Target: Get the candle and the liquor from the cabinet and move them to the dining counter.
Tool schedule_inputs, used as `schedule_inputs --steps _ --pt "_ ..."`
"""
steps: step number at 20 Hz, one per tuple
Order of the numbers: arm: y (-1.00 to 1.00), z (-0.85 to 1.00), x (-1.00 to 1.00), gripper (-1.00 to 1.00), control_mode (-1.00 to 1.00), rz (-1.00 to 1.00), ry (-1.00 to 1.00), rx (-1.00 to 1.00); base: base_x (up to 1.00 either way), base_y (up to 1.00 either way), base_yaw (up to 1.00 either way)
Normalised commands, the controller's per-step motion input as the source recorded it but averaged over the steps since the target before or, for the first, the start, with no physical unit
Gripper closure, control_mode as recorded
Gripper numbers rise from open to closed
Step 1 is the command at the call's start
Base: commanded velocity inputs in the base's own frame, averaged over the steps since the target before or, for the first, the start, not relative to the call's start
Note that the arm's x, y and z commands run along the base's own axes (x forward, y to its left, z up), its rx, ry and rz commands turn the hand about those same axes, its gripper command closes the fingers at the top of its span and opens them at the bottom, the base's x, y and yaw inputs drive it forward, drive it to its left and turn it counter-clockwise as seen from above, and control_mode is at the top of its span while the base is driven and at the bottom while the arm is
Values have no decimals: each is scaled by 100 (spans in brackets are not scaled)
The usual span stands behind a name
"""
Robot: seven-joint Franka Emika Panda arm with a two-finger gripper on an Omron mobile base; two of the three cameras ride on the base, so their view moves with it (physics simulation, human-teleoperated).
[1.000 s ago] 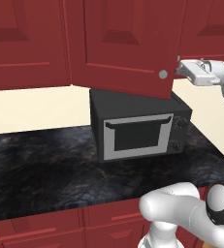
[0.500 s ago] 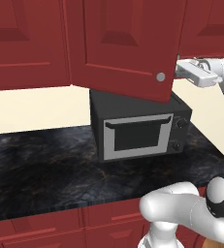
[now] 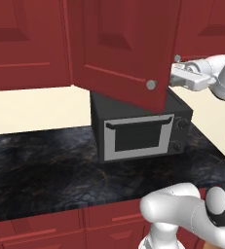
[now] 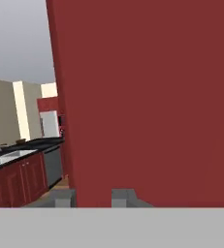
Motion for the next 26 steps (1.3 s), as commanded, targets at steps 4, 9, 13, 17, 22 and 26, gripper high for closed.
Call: schedule_inputs --steps 4,9,13,17,22,26 --pt "99 -35 -23 100 -100 0 1 0 0 0 0" --pt "94 -23 -26 100 -100 0 0 0 0 0 0" --pt "68 -9 -23 100 -100 -4 0 0 0 0 0" --pt "57 -2 -1 100 -100 -5 0 0 0 0 0" --pt "55 0 0 100 -100 -5 0 0 0 0 0" --pt "59 -2 0 100 -100 -5 0 -1 0 0 0"
